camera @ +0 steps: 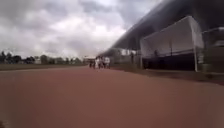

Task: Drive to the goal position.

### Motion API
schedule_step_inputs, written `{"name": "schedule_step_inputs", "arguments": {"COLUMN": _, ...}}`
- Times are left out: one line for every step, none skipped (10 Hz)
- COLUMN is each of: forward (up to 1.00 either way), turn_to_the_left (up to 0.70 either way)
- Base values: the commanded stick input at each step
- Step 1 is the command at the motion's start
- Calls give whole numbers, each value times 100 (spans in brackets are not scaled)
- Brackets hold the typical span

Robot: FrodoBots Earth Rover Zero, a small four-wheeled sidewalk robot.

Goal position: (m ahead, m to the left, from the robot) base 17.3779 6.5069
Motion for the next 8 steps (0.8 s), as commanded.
{"name": "schedule_step_inputs", "arguments": {"forward": 100, "turn_to_the_left": 1}}
{"name": "schedule_step_inputs", "arguments": {"forward": 100, "turn_to_the_left": 1}}
{"name": "schedule_step_inputs", "arguments": {"forward": 100, "turn_to_the_left": 1}}
{"name": "schedule_step_inputs", "arguments": {"forward": 100, "turn_to_the_left": 1}}
{"name": "schedule_step_inputs", "arguments": {"forward": 100, "turn_to_the_left": 1}}
{"name": "schedule_step_inputs", "arguments": {"forward": 100, "turn_to_the_left": 1}}
{"name": "schedule_step_inputs", "arguments": {"forward": 100, "turn_to_the_left": 1}}
{"name": "schedule_step_inputs", "arguments": {"forward": 100, "turn_to_the_left": 1}}
